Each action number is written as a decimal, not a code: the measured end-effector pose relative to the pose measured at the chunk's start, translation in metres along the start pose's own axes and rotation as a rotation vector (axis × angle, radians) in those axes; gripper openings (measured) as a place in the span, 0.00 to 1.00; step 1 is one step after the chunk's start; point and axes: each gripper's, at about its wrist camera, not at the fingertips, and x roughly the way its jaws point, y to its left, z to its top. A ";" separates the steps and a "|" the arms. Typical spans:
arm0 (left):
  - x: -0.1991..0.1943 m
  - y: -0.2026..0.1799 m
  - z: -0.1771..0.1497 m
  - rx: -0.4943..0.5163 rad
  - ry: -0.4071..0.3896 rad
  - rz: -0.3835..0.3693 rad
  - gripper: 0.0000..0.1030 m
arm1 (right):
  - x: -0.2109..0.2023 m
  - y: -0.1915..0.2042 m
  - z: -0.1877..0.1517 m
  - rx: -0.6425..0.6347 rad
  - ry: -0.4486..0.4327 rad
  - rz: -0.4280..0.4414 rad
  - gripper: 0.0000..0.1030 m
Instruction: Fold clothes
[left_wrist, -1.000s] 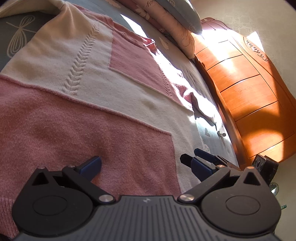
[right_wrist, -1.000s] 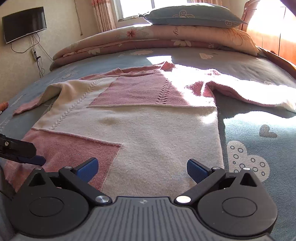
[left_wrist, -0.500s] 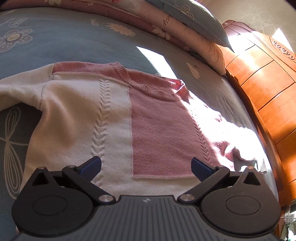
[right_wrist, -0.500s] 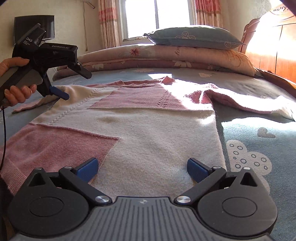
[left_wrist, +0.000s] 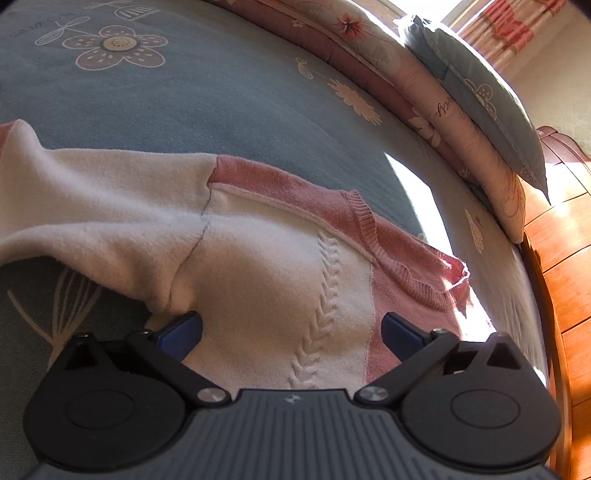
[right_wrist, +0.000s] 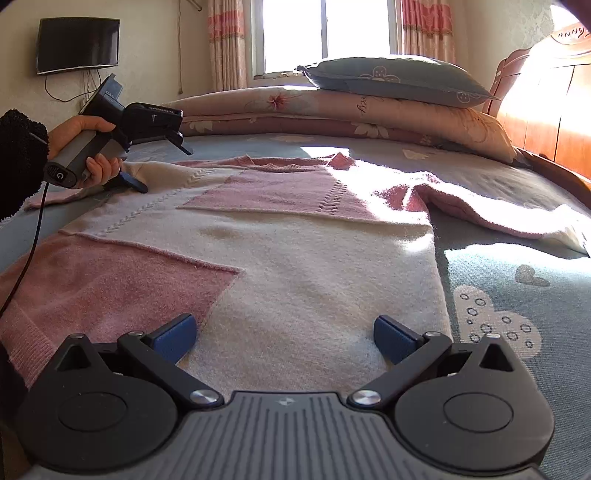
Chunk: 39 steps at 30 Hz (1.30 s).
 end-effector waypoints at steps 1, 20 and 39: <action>-0.002 -0.009 0.000 0.029 0.007 -0.032 0.99 | 0.000 0.000 0.000 0.000 0.000 0.000 1.00; 0.057 -0.011 0.038 -0.133 -0.022 0.042 0.99 | 0.000 -0.001 0.000 -0.009 0.000 0.002 1.00; 0.045 -0.100 -0.030 0.096 0.181 -0.101 0.99 | -0.001 0.000 -0.001 -0.014 -0.004 -0.003 1.00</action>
